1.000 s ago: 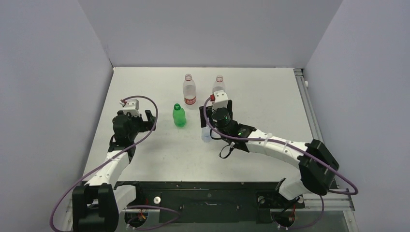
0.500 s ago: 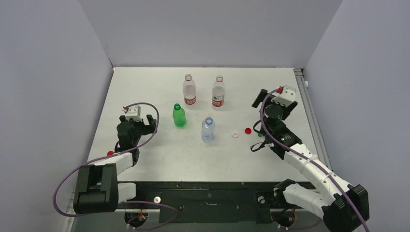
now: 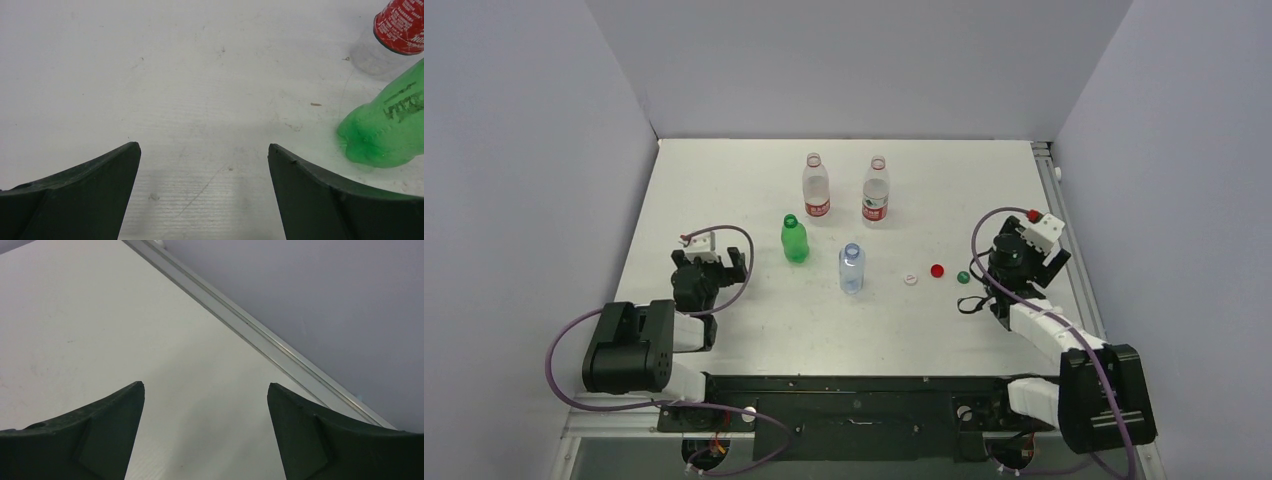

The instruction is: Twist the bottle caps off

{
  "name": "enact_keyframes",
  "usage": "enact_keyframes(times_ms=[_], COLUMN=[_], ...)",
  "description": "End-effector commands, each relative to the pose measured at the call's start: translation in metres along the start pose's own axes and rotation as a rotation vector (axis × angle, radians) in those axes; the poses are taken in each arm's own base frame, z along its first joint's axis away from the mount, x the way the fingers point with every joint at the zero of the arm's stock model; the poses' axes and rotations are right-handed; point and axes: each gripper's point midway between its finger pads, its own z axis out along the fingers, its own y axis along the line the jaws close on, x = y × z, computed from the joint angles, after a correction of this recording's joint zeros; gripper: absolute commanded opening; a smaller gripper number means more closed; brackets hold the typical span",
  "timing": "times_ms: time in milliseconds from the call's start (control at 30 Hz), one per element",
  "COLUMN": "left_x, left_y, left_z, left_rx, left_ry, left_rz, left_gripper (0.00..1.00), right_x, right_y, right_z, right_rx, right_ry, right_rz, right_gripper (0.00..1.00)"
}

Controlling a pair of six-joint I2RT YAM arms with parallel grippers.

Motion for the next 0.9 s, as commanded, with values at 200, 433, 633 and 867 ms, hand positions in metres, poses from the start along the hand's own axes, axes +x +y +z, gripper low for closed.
enact_keyframes(times_ms=[200, 433, 633, 867], left_x=[-0.042, -0.041, -0.042, -0.041], left_y=[0.002, 0.002, 0.002, 0.003], left_z=[0.021, 0.023, 0.022, 0.022], left_rx=[-0.018, -0.047, -0.048, -0.050], left_ry=[-0.106, -0.095, -0.100, -0.098], left_rz=[0.019, 0.037, 0.036, 0.037], left_gripper=[0.97, 0.97, 0.97, 0.97], right_x=[-0.002, 0.000, 0.010, 0.009], right_y=[0.029, 0.033, 0.044, 0.044], right_z=[0.020, 0.014, 0.007, 0.012], right_rx=[-0.106, -0.142, -0.279, -0.305], right_ry=[-0.110, -0.133, -0.162, -0.153], right_rz=[0.099, 0.075, 0.075, 0.085], right_gripper=[0.88, 0.85, 0.86, 0.87])
